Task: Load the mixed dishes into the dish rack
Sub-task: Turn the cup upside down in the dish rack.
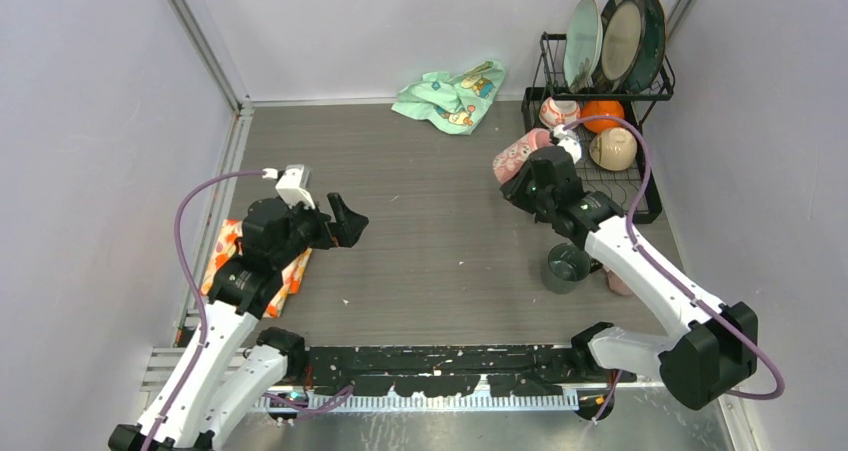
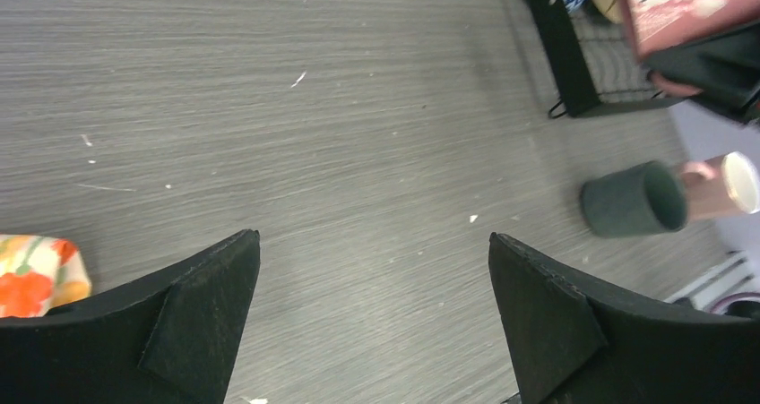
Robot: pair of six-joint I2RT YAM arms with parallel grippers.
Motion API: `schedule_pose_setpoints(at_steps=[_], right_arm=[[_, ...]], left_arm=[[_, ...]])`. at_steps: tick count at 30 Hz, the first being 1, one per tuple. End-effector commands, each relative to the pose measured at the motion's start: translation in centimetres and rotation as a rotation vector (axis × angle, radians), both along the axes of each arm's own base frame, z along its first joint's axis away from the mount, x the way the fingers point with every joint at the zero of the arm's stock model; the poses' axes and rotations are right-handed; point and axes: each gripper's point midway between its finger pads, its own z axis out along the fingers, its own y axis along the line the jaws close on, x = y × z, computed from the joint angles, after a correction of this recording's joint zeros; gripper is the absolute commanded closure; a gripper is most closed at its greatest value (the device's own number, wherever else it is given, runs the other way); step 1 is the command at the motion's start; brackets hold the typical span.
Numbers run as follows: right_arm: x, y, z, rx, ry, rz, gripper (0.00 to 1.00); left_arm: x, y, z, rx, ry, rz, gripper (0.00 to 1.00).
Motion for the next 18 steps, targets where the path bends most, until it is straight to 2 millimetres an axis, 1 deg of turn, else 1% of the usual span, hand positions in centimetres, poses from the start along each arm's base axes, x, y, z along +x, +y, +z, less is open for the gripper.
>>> schedule_pose_setpoints(at_steps=[1, 8, 10, 13, 15, 18], right_arm=[[1.8, -6.2, 6.0, -0.176, -0.194, -0.181, 0.99], [3.2, -13.4, 4.9, -0.336, -0.149, -0.343, 1.00], [3.6, -15.2, 4.6, -0.359, -0.135, -0.364, 0.99], [4.5, -16.6, 4.3, -0.402, -0.153, -0.349, 0.99], [5.1, -17.5, 3.6, -0.419, -0.158, -0.353, 0.99], [6.0, -19.6, 2.0, -0.419, -0.116, -0.393, 0.99]], left_arm=[[-0.1, 1.3, -0.6, 0.147, -0.058, 0.002, 0.00], [-1.0, 1.5, -0.7, 0.200, -0.068, -0.010, 0.00], [-1.2, 1.4, -0.8, 0.210, -0.070, -0.017, 0.00], [-1.4, 1.4, -0.7, 0.216, -0.080, -0.019, 0.00], [-1.4, 1.3, -0.7, 0.215, -0.085, -0.023, 0.00], [-1.6, 1.2, -0.4, 0.222, -0.100, -0.033, 0.00]])
